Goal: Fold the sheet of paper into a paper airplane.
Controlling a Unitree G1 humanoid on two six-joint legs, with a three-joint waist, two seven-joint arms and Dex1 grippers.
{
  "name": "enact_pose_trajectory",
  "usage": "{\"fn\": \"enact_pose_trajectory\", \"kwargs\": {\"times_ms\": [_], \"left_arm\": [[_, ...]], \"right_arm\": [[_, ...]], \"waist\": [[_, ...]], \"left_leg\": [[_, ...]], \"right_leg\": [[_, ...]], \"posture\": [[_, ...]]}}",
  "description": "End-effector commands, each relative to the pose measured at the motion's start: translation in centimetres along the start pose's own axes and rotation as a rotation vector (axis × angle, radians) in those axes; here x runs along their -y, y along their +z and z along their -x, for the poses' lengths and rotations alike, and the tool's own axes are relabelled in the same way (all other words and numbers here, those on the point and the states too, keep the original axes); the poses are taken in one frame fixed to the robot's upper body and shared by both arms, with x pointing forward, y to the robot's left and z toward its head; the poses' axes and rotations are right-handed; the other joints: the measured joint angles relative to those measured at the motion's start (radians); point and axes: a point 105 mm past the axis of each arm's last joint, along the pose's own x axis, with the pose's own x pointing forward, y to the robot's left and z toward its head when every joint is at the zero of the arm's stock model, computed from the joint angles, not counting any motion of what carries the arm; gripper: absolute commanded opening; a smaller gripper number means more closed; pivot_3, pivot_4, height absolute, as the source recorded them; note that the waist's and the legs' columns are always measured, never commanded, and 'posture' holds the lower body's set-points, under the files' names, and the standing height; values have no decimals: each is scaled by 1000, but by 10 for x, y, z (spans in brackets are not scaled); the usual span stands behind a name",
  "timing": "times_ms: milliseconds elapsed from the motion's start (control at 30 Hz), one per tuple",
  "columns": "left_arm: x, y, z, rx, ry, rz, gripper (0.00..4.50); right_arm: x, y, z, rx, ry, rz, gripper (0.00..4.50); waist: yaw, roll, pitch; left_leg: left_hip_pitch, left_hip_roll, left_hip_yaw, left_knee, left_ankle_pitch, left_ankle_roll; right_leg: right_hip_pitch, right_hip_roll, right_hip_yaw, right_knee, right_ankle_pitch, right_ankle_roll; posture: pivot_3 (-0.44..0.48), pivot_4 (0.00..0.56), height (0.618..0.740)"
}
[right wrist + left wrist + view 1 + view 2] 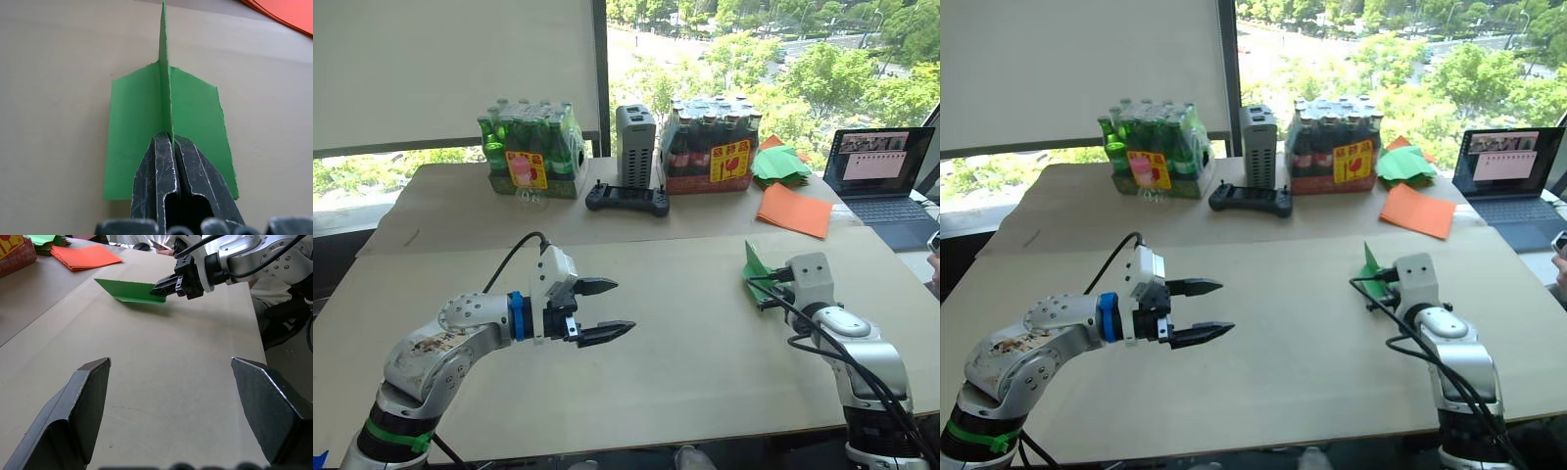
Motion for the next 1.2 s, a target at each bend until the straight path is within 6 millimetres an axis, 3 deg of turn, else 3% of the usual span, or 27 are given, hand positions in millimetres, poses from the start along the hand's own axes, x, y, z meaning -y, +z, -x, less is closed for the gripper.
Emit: {"fn": "enact_pose_trajectory", "kwargs": {"times_ms": [33, 133, 167, 367, 467, 533, 600, 667, 800, 1000, 1200], "left_arm": [[4, 5, 1, 8, -19, -27, 4151], [6, 4, 1, 3, -27, -31, 4151], [6, 3, 1, -1, -29, -32, 4151], [5, 1, 1, -11, -31, -34, 4151], [1, -2, 4, -22, -6, -31, 4151], [-14, -8, 10, -20, 94, -2, 4151], [-31, -15, 18, -10, 221, 23, 4151], [-46, -22, 25, 6, 346, 40, 4151], [-71, -38, 45, 14, 575, 41, 4151], [-94, -55, 80, 26, 818, 36, 4151], [-86, -59, 82, 32, 811, 54, 4151]], "right_arm": [[4, 6, 1, 25, -4, 29, 22], [7, 6, 1, 27, -9, 9, 22], [7, 7, 2, 35, -8, 3, 641], [7, 30, 8, 138, 7, -22, 2599], [2, 52, 15, 229, 33, -19, 3648], [-14, 77, 27, 347, 120, 10, 4361], [-44, 95, 45, 477, 271, 53, 4459], [-71, 98, 60, 550, 406, 87, 4459], [-109, 61, 63, 484, 538, 180, 4459], [-115, 29, 45, 411, 509, 197, 4459], [-109, 29, 39, 419, 497, 182, 4459]], "waist": [[0, 0, 0], [0, 0, 0], [0, 0, 0], [0, 0, 0], [0, 0, 0], [-1, 0, 0], [-1, 0, 0], [0, 0, 0], [5, -1, 0], [4, -1, 0], [2, -1, 0]], "left_leg": [[0, 0, 0, 0, 0, 0], [1, 0, 1, 0, 0, 0], [1, 0, 1, 0, 0, 1], [1, 0, 2, 0, -1, 2], [1, 0, 2, 0, -1, 2], [2, 0, 2, 0, -2, 3], [2, 1, 3, 0, -2, 3], [3, 2, 3, 0, -2, 3], [3, 3, 2, 0, -2, 1], [4, 1, 5, 0, -2, 2], [4, 3, 5, 0, -2, 2]], "right_leg": [[0, 0, 1, 0, 0, 0], [0, 0, 1, 0, 0, 0], [0, 0, 1, 0, 0, 0], [0, 0, 2, 0, 0, 1], [0, 1, 3, 0, 0, 1], [0, 1, 3, 0, 0, 1], [0, 1, 4, 0, 0, 1], [0, 3, 4, -1, 0, 1], [1, 4, 4, -2, 0, 1], [1, 3, 7, -2, 3, 3], [1, 5, 7, -2, 3, 3]], "posture": [[0, 150, 711], [0, 150, 711], [0, 150, 711], [0, 150, 711], [0, 150, 711], [0, 150, 711], [0, 150, 711], [0, 150, 711], [0, 150, 711], [0, 150, 711], [0, 150, 711]]}}
